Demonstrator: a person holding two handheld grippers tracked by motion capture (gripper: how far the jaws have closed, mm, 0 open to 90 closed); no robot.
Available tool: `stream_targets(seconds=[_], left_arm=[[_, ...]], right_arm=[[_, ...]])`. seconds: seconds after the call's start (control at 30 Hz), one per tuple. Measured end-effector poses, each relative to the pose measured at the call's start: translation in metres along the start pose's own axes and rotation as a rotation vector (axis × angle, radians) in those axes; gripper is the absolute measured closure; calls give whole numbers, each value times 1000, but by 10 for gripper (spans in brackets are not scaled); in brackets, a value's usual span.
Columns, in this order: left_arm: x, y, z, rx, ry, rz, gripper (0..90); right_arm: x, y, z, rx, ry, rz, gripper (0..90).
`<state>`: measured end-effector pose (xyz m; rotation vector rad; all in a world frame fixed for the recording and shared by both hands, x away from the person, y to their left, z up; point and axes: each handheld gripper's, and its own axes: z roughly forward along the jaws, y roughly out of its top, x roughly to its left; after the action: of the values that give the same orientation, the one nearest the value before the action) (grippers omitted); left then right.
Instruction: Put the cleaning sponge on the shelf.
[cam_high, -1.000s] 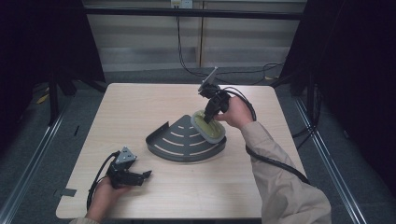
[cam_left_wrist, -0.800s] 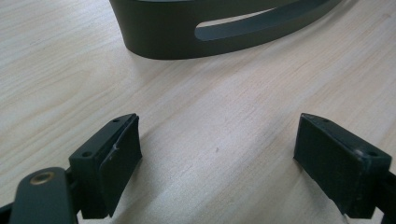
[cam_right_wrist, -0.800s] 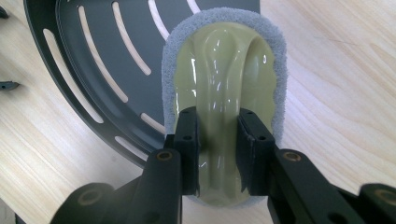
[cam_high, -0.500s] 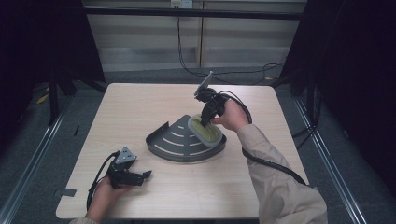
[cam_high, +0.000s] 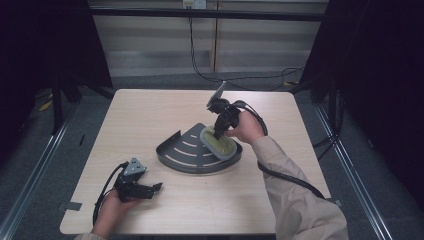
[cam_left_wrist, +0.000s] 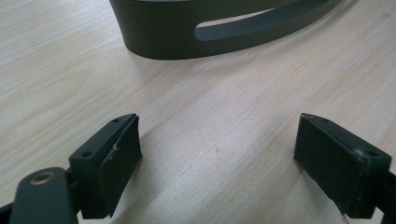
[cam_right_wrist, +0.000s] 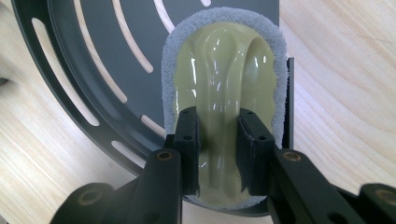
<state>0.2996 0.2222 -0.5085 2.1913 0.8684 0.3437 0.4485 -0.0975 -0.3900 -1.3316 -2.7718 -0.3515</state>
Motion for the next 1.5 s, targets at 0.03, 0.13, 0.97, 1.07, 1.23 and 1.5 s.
stream_targets(seconds=[0.03, 0.13, 0.97, 1.07, 1.23, 1.5], left_arm=[[0, 0, 0, 0, 0, 0, 141], [0, 0, 0, 0, 2, 0, 141], [0, 0, 0, 0, 2, 0, 141], [0, 0, 0, 0, 3, 0, 141], [0, 0, 0, -1, 3, 0, 141], [0, 0, 0, 0, 2, 1, 141]], right_arm=[[0, 0, 0, 5, -4, -1, 720], [0, -1, 3, 3, -4, -1, 719], [-5, -7, 18, -5, -11, -29, 718], [-5, -8, 20, -2, -15, -34, 718], [-4, -8, 21, -4, -16, -39, 717], [-2, -9, 26, -2, -18, -52, 714]])
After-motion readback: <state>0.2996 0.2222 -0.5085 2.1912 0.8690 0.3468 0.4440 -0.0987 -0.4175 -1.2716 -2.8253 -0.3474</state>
